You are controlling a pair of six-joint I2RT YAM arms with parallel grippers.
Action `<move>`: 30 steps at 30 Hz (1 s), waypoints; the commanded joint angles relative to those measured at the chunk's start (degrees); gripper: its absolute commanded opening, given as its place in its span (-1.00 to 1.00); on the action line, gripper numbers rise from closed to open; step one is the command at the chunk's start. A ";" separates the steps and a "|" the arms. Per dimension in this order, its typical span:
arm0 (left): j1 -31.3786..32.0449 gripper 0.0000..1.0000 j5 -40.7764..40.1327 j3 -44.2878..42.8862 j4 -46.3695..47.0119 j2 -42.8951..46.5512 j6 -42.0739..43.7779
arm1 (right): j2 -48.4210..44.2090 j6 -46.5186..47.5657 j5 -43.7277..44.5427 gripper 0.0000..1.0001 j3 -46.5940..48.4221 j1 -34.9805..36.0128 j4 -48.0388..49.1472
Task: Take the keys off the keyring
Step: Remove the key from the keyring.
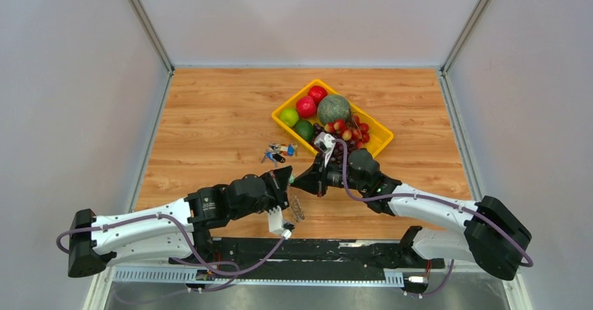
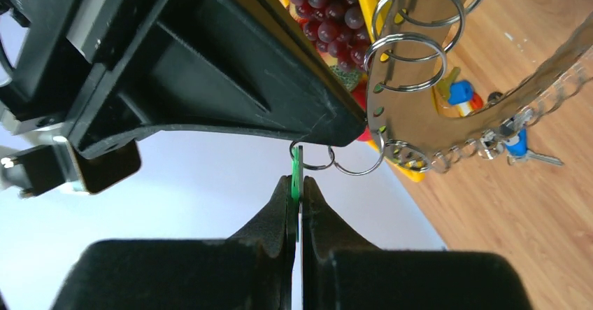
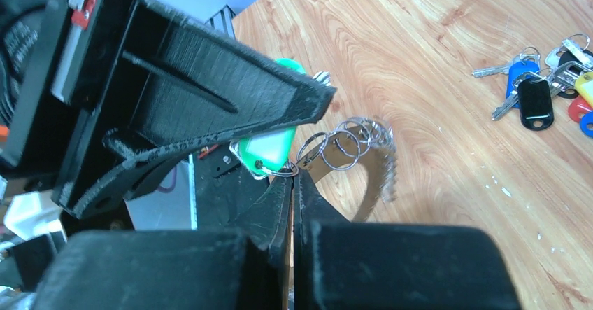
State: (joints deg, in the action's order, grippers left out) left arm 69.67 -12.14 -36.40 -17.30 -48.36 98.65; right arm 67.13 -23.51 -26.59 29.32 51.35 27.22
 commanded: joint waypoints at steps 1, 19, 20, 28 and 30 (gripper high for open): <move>2.10 -1.00 -5.73 2.45 9.25 1.99 5.65 | 1.16 -9.57 -3.63 -1.00 1.75 -2.95 6.82; 3.59 -1.00 -7.94 5.26 15.95 4.53 5.45 | -1.08 -20.35 -2.53 -1.00 -4.21 -8.81 8.02; 3.80 -1.00 -7.96 5.36 15.97 4.64 5.53 | -1.24 -20.97 -2.44 -1.00 -4.47 -9.17 8.02; 5.81 -1.00 -9.01 6.54 16.49 5.16 6.82 | -1.75 -25.88 -0.96 -1.00 -5.59 -10.69 7.63; 6.60 -1.00 -9.59 6.83 16.69 5.00 7.39 | -1.62 -27.62 -0.14 -1.00 -5.74 -10.89 7.43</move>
State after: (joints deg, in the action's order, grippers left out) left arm 74.39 -20.53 -29.56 -4.60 -45.30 103.92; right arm 66.15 -47.20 -32.25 24.75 42.92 34.79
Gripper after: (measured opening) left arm 0.020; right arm 0.006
